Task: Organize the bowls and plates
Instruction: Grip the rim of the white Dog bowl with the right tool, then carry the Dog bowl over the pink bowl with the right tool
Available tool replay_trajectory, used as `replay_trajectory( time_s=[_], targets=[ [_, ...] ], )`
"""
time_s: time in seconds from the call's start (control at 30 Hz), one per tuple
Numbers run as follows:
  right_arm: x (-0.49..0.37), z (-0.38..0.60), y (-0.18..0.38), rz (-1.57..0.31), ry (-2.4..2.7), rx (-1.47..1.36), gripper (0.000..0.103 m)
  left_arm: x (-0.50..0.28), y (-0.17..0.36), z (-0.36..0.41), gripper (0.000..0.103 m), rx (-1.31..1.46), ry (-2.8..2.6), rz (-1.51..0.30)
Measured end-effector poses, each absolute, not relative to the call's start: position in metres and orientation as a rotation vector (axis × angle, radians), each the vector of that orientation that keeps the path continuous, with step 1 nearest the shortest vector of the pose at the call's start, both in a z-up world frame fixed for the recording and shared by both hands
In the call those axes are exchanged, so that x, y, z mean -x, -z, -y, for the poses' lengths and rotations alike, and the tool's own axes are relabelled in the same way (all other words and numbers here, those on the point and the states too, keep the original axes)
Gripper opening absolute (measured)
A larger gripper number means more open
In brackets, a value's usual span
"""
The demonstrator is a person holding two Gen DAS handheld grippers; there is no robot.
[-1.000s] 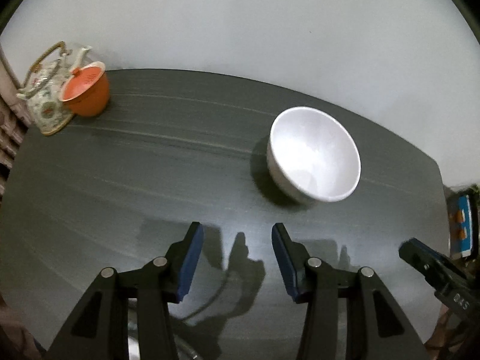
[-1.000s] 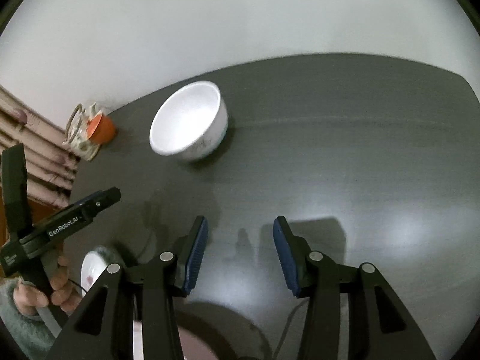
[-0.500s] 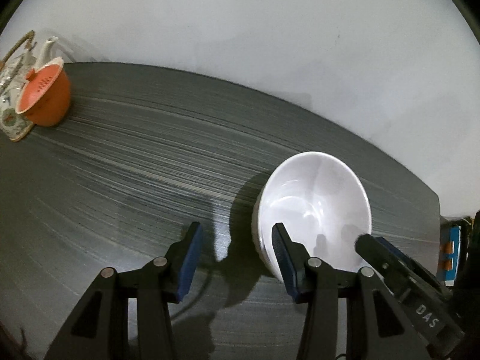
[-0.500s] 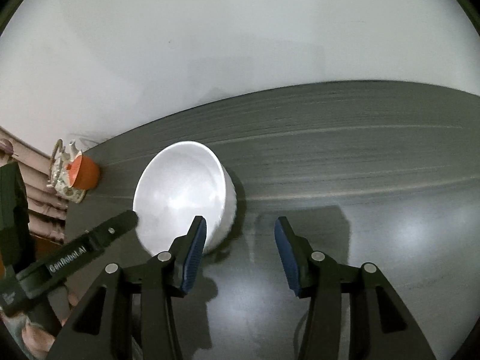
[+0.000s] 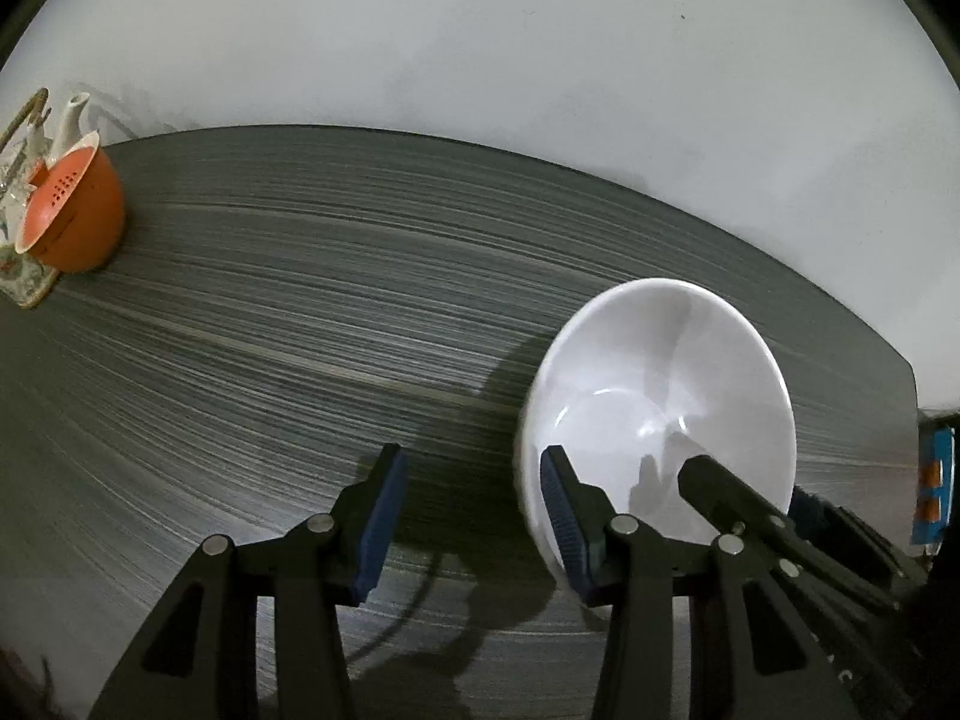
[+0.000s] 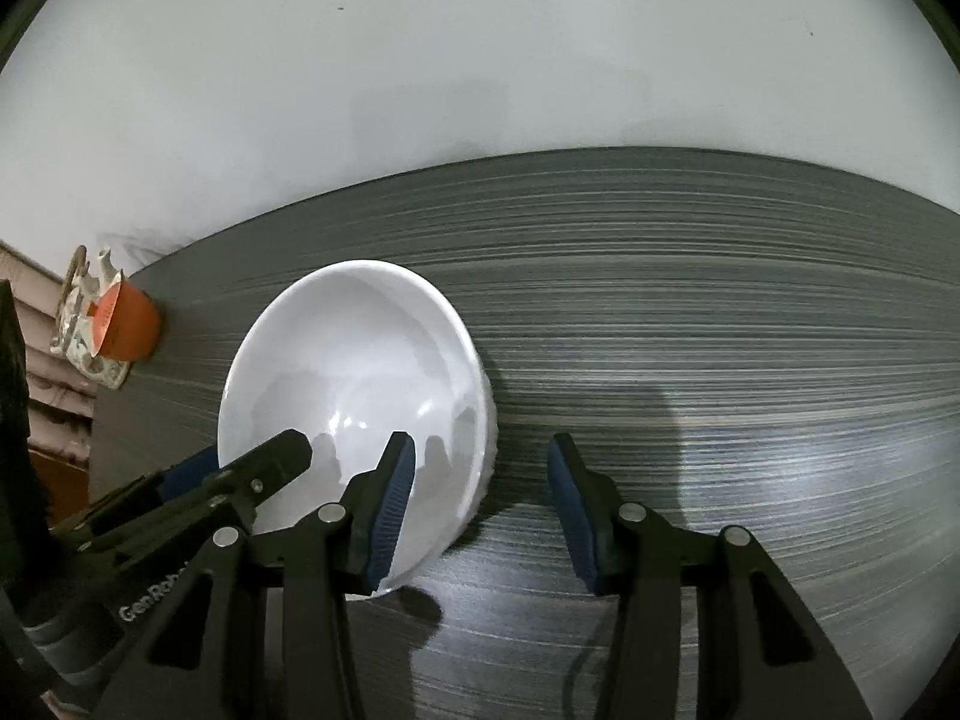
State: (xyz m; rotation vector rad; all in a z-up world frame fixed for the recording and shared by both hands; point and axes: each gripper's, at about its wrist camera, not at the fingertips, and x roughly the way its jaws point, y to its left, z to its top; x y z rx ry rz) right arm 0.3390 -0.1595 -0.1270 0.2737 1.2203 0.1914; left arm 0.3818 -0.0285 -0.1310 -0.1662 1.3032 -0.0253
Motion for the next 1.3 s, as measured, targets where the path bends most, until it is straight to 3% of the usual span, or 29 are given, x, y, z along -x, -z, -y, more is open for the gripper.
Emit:
replay_trajectory(
  time_s=[0.1, 0.17, 0.23, 0.63, 1.3],
  targets=[
    [-0.340, 0.163, 0.128, -1.228, -0.213, -0.292, 0.033, -0.379, 0.130, 0.027, 0.035, 0.199, 0.047, -1.302],
    [-0.340, 0.161, 0.129, -1.234, -0.210, -0.287, 0.025, -0.383, 0.129, 0.028, 0.020, 0.205, 0.065, -1.303],
    [-0.339, 0.160, 0.130, -1.236, -0.215, -0.293, 0.024, -0.380, 0.126, 0.027, 0.012, 0.219, 0.081, -1.320],
    [-0.308, 0.174, 0.111, -1.243, -0.218, -0.288, 0.023, -0.347, 0.112, 0.041, 0.012, 0.177, 0.085, -1.347],
    [-0.211, 0.178, 0.032, -1.142, -0.220, -0.274, 0.023, -0.250, 0.035, 0.060, 0.012, 0.164, 0.131, -1.277]
  ],
)
